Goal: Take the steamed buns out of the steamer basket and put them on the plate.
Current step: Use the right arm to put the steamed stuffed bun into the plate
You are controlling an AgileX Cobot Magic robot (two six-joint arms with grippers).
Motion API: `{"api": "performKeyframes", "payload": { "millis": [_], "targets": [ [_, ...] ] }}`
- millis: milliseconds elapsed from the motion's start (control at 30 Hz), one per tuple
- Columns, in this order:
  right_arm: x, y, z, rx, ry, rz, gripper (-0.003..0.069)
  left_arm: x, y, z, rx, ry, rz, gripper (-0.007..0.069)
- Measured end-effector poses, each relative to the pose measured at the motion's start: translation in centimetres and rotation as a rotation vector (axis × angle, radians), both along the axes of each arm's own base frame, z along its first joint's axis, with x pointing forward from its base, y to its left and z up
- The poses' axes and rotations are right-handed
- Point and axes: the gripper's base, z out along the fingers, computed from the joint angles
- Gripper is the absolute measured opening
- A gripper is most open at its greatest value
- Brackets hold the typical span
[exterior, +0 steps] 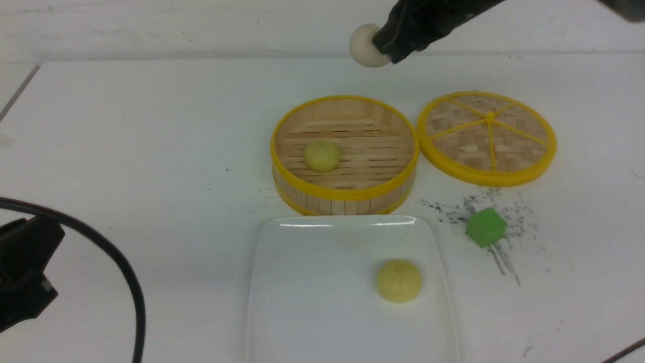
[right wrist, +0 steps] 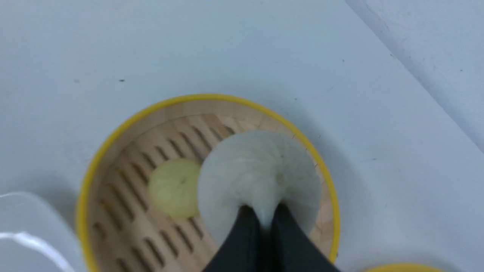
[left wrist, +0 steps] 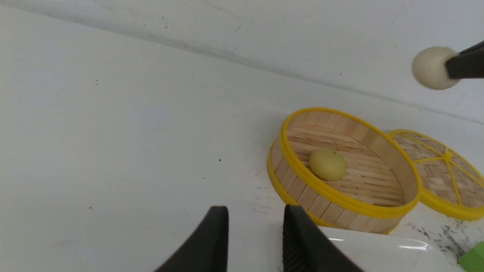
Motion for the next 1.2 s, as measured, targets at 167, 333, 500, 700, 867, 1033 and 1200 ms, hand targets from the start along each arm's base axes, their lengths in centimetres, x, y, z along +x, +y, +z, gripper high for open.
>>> {"api": "performKeyframes", "payload": {
  "millis": [167,333,500,700,867,1033,1200],
  "targets": [
    [-4.4,-1.5,4.5,-0.03,0.049,0.031,0.0019,0.0,0.0,0.0,-0.001,-0.005,0.001,0.0239],
    [-7.2,-2.4,6.3,-0.036,0.132,0.037,0.002,0.0,0.0,0.2,-0.003,-0.02,0.005,0.0239],
    [-9.2,-2.2,5.7,-0.03,0.185,0.057,0.0021,0.0,0.0,0.2,-0.003,-0.022,0.006,0.0239],
    [-13.9,-0.6,0.6,-0.102,0.383,0.146,0.0021,0.0,0.0,0.2,-0.003,-0.022,0.006,0.0239],
    [-17.5,0.2,-5.0,-0.131,0.501,0.177,0.0021,0.0,0.0,0.2,-0.003,-0.022,0.006,0.0239],
    [-18.7,0.5,-9.7,-0.112,0.526,0.171,0.0022,0.0,0.0,0.2,-0.003,-0.022,0.006,0.0239],
    [-19.4,-0.1,-14.4,-0.093,0.451,0.15,0.0022,0.0,0.0,0.2,-0.003,-0.022,0.006,0.0239]
  ]
}}
